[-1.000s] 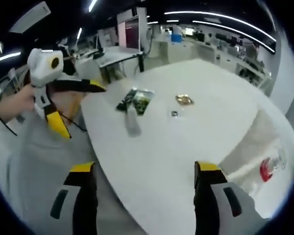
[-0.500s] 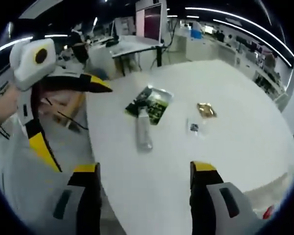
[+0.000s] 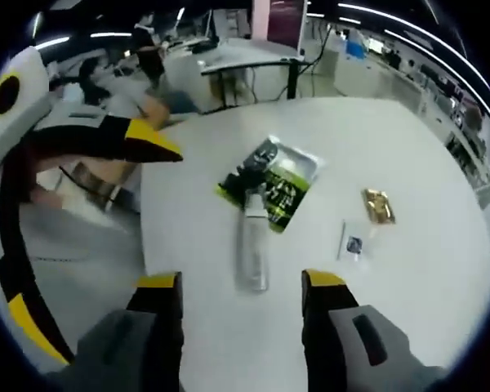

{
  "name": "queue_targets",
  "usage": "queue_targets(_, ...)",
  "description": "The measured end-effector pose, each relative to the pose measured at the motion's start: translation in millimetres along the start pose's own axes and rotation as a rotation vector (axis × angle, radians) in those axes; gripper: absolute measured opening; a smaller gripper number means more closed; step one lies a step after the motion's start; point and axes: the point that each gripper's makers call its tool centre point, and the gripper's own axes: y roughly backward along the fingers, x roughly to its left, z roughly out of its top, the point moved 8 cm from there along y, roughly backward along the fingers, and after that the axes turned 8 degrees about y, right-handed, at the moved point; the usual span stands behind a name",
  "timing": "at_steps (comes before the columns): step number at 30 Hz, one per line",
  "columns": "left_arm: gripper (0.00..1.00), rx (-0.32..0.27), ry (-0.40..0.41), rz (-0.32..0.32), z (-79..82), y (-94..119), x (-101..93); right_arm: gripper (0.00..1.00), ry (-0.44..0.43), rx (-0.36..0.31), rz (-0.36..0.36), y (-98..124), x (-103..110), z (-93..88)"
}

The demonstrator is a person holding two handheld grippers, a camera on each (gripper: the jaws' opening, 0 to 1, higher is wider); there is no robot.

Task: Arrange the skincare products in the storage area until every visible bottle or jar stands upright without overlapping.

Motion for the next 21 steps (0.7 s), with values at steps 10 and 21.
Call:
queue_targets(10, 0.92, 0.020, -0.017, 0.001, -2.4, -1, -1.9, 0.49, 0.025, 0.069, 0.029, -36, -12, 11.4)
queue_targets(21, 0.91, 0.029, -0.027, 0.004, -3.2, -2, -1.5, 0.33, 0.050, 0.136, 0.038, -68, -17, 15.9)
